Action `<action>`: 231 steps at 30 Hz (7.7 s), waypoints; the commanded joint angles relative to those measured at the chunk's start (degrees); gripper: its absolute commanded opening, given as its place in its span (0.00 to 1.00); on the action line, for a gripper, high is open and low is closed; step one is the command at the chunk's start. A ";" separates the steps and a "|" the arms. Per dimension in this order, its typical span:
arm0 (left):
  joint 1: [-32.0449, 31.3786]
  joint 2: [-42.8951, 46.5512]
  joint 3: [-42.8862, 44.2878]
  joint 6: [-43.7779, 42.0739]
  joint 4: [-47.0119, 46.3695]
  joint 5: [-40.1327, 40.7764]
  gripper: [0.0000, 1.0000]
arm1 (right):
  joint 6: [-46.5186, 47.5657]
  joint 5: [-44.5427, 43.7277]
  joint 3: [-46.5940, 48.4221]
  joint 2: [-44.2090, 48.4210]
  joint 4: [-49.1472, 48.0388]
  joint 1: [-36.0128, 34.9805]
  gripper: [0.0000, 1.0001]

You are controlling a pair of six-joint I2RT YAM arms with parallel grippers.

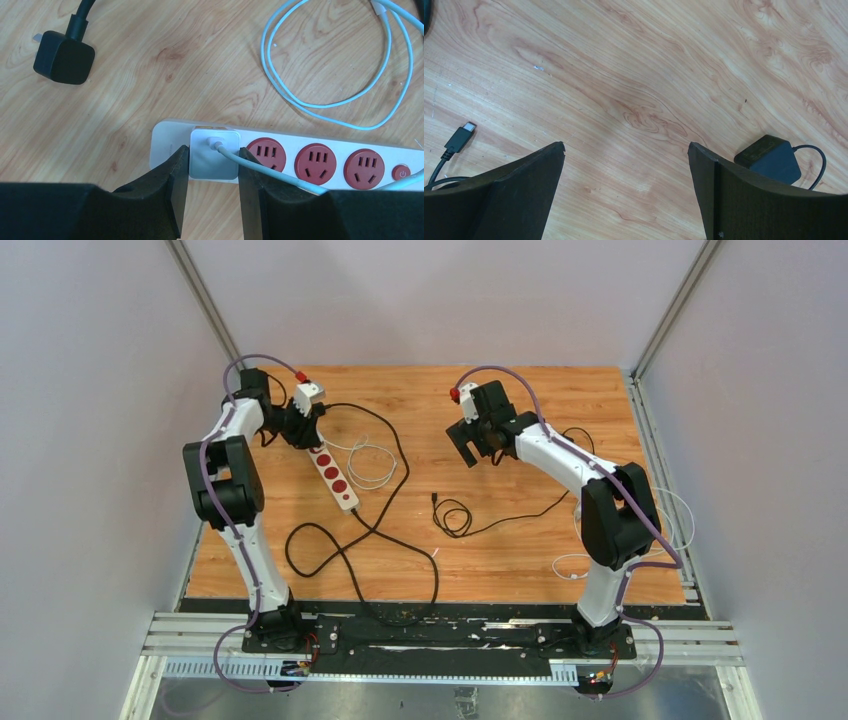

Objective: Insert the plug

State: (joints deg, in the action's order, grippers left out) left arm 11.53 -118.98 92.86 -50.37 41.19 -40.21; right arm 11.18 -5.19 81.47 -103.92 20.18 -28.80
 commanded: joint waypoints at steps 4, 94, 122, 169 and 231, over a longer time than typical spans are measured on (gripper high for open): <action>0.25 -1.12 -10.21 -0.36 0.12 11.79 0.00 | 1.98 -0.85 -0.68 0.54 -1.47 -0.73 1.00; -6.06 -2.80 -7.66 4.07 8.05 23.28 0.00 | 14.64 -15.88 -9.30 9.95 -11.26 -3.01 1.00; -9.07 -4.86 -3.20 4.96 10.06 24.20 0.22 | 16.72 -18.53 -15.02 16.44 -16.47 -3.00 1.00; -8.02 14.14 -7.05 13.03 2.03 15.48 1.00 | 15.73 -16.18 -18.36 26.23 -15.03 -3.41 1.00; -9.53 0.42 -12.11 9.93 3.27 24.82 0.00 | 18.88 -22.46 -23.98 31.09 -17.38 -3.48 1.00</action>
State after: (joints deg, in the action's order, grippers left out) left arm 3.22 -111.42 85.10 -41.89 37.69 -23.66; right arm 28.58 -25.19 59.05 -74.89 5.13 -31.53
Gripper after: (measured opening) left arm 0.398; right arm 0.999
